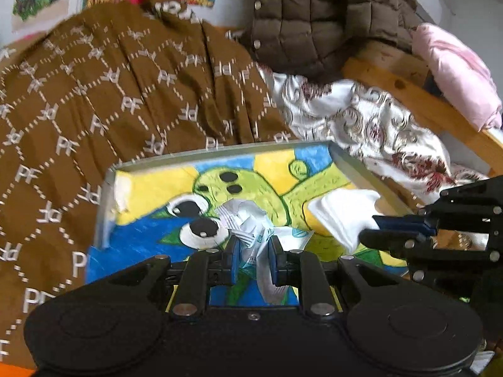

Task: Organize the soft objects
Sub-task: 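Carry the wrapper and white cloth with both tools over the frog-painting tray, then open both tools to drop the wrapper and cloth into the tray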

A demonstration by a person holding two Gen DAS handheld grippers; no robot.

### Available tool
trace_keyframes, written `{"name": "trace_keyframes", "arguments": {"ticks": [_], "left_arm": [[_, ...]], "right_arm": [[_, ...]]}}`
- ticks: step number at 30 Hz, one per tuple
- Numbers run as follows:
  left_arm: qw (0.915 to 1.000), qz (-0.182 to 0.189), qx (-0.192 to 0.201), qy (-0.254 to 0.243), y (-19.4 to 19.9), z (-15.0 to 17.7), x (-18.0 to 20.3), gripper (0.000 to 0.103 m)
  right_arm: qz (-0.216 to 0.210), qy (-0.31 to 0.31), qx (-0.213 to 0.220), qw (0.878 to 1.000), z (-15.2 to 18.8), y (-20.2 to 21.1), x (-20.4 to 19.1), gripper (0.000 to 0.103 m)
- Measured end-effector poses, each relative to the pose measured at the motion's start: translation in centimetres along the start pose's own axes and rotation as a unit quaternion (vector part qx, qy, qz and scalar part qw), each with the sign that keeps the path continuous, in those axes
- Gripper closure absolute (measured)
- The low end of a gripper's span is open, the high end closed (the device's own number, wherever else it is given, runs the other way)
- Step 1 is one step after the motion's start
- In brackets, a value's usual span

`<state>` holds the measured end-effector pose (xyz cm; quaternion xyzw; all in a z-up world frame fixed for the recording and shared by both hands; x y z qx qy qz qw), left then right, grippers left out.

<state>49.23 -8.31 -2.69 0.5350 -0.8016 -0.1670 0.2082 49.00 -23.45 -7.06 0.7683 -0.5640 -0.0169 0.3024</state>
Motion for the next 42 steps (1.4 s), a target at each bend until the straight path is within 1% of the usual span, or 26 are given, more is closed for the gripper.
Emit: {"name": "trace_keyframes", "arguments": {"ticks": [4, 5, 6, 9, 12, 15, 17, 18, 20, 22, 24, 26, 27, 28, 31, 34, 35, 37, 38, 42], "left_arm": [[0.9996, 0.004, -0.023, 0.013, -1.7, 0.8, 0.0, 0.083], [0.9996, 0.004, -0.027, 0.013, -1.9, 0.9, 0.0, 0.083], [0.9995, 0.005, -0.028, 0.011, -2.1, 1.0, 0.0, 0.083], [0.9993, 0.008, -0.035, 0.011, -2.2, 1.2, 0.2, 0.082], [0.9991, 0.007, -0.041, 0.010, -2.2, 1.2, 0.2, 0.075], [0.9986, -0.002, -0.050, 0.017, -1.9, 1.0, -0.1, 0.069], [0.9986, -0.006, -0.049, 0.018, -1.5, 0.9, -0.2, 0.066], [0.9987, -0.008, -0.048, 0.016, -1.2, 0.8, -0.2, 0.064], [0.9989, -0.013, -0.043, 0.009, -0.4, 0.4, -0.1, 0.052], [0.9992, -0.015, -0.036, 0.009, 0.3, 0.1, 0.0, 0.046], [0.9990, -0.021, -0.037, 0.014, 0.8, -0.2, 0.1, 0.043], [0.9986, -0.028, -0.040, 0.018, 1.5, -0.5, 0.2, 0.038], [0.9987, -0.031, -0.038, 0.015, 1.9, -0.7, 0.3, 0.038], [0.9988, -0.034, -0.033, 0.012, 2.3, -1.0, 0.5, 0.037], [0.9990, -0.040, -0.010, 0.015, 4.4, -2.0, 0.8, 0.036], [0.9984, -0.044, 0.035, 0.008, 7.3, -3.0, 1.3, 0.031], [0.9974, -0.048, 0.054, 0.001, 8.3, -3.2, 1.5, 0.028], [0.9947, -0.053, 0.087, -0.009, 10.4, -3.7, 2.0, 0.023], [0.9931, -0.056, 0.102, -0.013, 11.4, -3.9, 2.2, 0.021], [0.9870, -0.065, 0.146, -0.020, 15.2, -4.8, 2.8, 0.014]], "right_arm": [[-0.004, -0.004, -0.032, 0.999, 2.7, -3.2, 0.0, 0.101], [-0.004, -0.004, -0.038, 0.999, 3.4, -2.9, -0.4, 0.101], [-0.002, -0.004, -0.043, 0.999, 4.1, -3.5, -0.7, 0.101], [-0.001, -0.004, -0.053, 0.999, 5.1, -4.1, -1.0, 0.101], [-0.002, 0.000, -0.060, 0.998, 5.1, -4.2, -1.2, 0.099], [-0.001, 0.000, -0.063, 0.998, 4.8, -4.2, -1.4, 0.099], [0.002, -0.003, -0.063, 0.998, 4.6, -4.2, -1.5, 0.093], [0.002, -0.005, -0.063, 0.998, 4.3, -3.3, -1.4, 0.091], [0.005, -0.010, -0.062, 0.998, 3.6, -2.0, -1.3, 0.087], [0.009, -0.017, -0.056, 0.998, 3.1, -1.0, -1.1, 0.077], [0.011, -0.028, -0.050, 0.998, 2.5, -0.1, -0.8, 0.070], [0.016, -0.034, -0.045, 0.998, 1.9, 0.8, -0.6, 0.067], [0.020, -0.037, -0.039, 0.998, 1.6, 1.3, -0.5, 0.063], [0.023, -0.040, -0.034, 0.998, 1.3, 1.7, -0.4, 0.059], [0.029, -0.049, -0.017, 0.998, 0.1, 3.5, -0.2, 0.051], [0.037, -0.066, 0.008, 0.997, -1.0, 5.5, 0.1, 0.041], [0.038, -0.073, 0.019, 0.996, -1.3, 6.3, 0.2, 0.039], [0.043, -0.085, 0.042, 0.995, -1.9, 8.2, 0.4, 0.031], [0.046, -0.089, 0.053, 0.994, -2.2, 9.2, 0.5, 0.029], [0.055, -0.103, 0.097, 0.988, -3.2, 12.9, 0.4, 0.020]]}}
Point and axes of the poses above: each gripper's, at about its wrist camera, not at the fingertips, and y roughly against the way its jaws point, x to its right, z to its underside, the point moved 2 cm from there along -y, roughly the way its jaws point, and after that the axes turned 10 degrees about x, right-handed, at the moved point
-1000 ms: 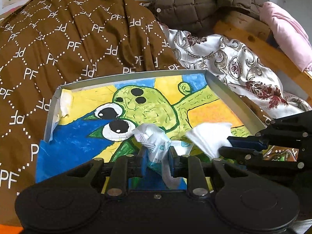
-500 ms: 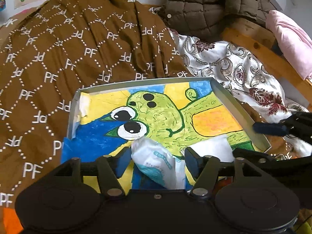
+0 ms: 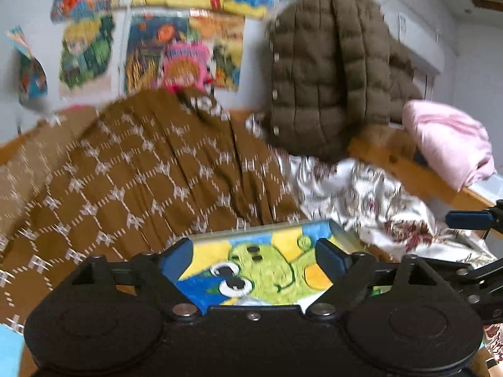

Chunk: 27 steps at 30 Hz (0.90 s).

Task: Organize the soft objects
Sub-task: 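Open both tools to drop the wrapper and cloth into the tray, then move both open tools back toward the pile of soft items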

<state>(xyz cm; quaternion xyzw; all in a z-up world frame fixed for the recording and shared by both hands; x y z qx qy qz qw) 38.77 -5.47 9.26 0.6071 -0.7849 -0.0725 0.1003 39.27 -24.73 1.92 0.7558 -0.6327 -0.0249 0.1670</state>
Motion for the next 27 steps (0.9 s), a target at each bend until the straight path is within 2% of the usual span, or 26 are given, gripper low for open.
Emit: {"name": "trace_keyframes", "arguments": {"ticks": [5, 9, 13, 20, 27], "left_arm": [[0.9993, -0.008, 0.036, -0.012, 4.7, -0.9, 0.6, 0.006], [0.9987, -0.006, 0.048, -0.018, 8.7, -0.6, 1.3, 0.004], [0.9980, 0.000, 0.061, -0.016, 12.6, -0.4, 2.4, 0.003], [0.9956, 0.008, 0.093, -0.013, 18.1, 0.3, 3.9, 0.001], [0.9967, 0.026, 0.075, -0.017, 21.0, 3.6, 4.3, 0.001]], "right_arm": [[0.006, -0.026, 0.045, 0.999, -1.7, 4.1, 0.0, 0.010], [0.005, -0.042, 0.074, 0.996, -2.5, 7.3, -0.2, 0.002], [0.001, -0.051, 0.097, 0.994, -2.7, 10.4, -0.7, 0.001], [0.003, -0.034, 0.124, 0.992, -2.6, 15.6, -1.3, 0.001], [0.002, -0.043, 0.134, 0.990, -0.3, 20.2, -2.1, 0.001]]}}
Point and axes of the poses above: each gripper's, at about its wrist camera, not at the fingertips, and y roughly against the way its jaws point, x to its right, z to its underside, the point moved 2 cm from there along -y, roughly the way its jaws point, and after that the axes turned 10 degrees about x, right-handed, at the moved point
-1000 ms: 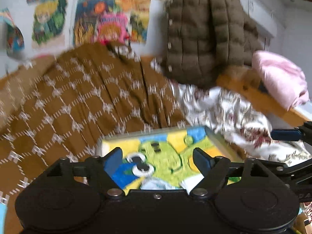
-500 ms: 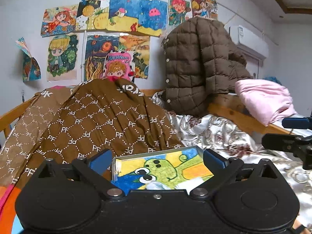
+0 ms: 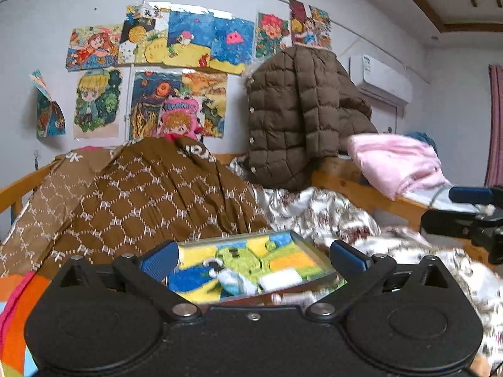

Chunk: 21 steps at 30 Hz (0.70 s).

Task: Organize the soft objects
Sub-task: 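Move both open tools back toward the pile of soft items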

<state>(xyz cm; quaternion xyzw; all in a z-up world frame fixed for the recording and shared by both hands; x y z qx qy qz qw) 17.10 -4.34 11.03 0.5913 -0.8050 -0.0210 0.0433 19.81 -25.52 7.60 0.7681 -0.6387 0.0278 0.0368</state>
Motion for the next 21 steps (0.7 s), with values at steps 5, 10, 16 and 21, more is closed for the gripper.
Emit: {"name": "trace_keyframes", "arguments": {"ticks": [5, 10, 16, 21], "left_arm": [[0.9994, 0.008, -0.030, -0.015, 1.3, 2.4, -0.2, 0.001], [0.9979, 0.017, -0.054, -0.030, 2.2, 4.4, -0.5, 0.001], [0.9937, 0.037, -0.090, -0.056, 2.8, 6.5, -0.1, 0.001], [0.9882, 0.059, -0.119, -0.077, 2.9, 7.7, 0.4, 0.001]], "right_arm": [[0.009, 0.008, -0.006, 1.000, 2.2, 2.4, -0.6, 0.001], [0.021, 0.023, -0.021, 0.999, 5.2, 4.0, -1.1, 0.001], [0.029, 0.021, -0.058, 0.998, 8.8, 4.9, -1.5, 0.001], [0.033, 0.030, -0.102, 0.994, 11.7, 4.5, -2.4, 0.001]]}}
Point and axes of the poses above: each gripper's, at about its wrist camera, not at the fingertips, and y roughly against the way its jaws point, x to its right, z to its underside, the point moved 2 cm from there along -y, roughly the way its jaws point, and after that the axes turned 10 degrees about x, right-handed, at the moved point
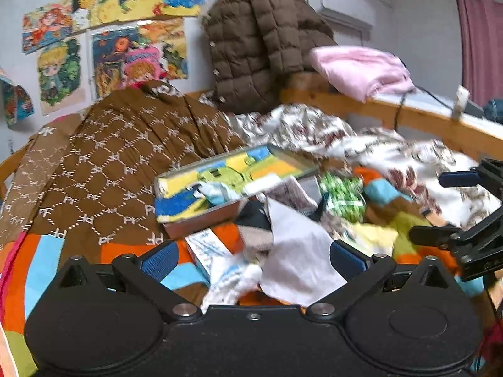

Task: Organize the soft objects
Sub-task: 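Move both open tools back toward the pile of soft items, then grasp a white cloth with the left tool while the right tool grasps striped fabric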

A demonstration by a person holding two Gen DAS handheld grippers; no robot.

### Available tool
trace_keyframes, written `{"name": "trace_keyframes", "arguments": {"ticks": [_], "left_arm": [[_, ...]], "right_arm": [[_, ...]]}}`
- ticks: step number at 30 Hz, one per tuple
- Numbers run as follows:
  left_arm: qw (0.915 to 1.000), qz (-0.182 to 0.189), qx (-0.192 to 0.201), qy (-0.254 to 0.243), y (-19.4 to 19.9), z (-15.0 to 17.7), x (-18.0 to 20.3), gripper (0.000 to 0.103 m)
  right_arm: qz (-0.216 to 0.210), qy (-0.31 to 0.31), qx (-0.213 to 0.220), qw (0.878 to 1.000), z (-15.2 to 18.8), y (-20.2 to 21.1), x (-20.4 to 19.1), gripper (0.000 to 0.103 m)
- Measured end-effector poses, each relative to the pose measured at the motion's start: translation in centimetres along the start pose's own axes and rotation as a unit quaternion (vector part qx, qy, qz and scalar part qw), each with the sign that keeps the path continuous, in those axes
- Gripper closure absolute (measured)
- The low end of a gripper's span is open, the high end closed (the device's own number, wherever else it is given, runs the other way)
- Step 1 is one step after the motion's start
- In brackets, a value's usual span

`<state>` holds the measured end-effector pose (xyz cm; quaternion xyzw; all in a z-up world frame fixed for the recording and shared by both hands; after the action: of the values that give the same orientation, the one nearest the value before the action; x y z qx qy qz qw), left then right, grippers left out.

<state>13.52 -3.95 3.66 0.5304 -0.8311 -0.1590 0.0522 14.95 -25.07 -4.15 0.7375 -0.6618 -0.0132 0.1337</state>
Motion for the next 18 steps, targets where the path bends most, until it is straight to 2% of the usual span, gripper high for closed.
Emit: {"name": "trace_keyframes", "arguments": {"ticks": [3, 8, 18], "left_arm": [[0.9996, 0.014, -0.014, -0.018, -0.2, 0.4, 0.4, 0.001], [0.9954, 0.044, -0.039, -0.075, -0.9, 0.7, 1.4, 0.001], [0.9893, 0.056, -0.062, -0.120, -2.9, 1.0, 2.8, 0.001]], "right_arm": [[0.000, 0.018, -0.029, 0.999, 1.2, -1.0, -0.9, 0.001], [0.006, 0.046, -0.065, 0.997, 3.2, -2.5, -1.4, 0.001], [0.024, 0.050, -0.091, 0.994, 6.1, -3.7, -0.9, 0.001]]}}
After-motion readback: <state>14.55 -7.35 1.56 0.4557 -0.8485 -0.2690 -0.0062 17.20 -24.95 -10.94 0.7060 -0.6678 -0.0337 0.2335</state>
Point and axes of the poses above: each gripper's, at about its wrist camera, not at the fingertips, and y roughly against the way its jaws point, x to its right, z to its underside, the point moved 2 cm from there along -y, roughly the way its jaws point, and after that the axes turned 10 degrees about x, right-handed, at the moved point
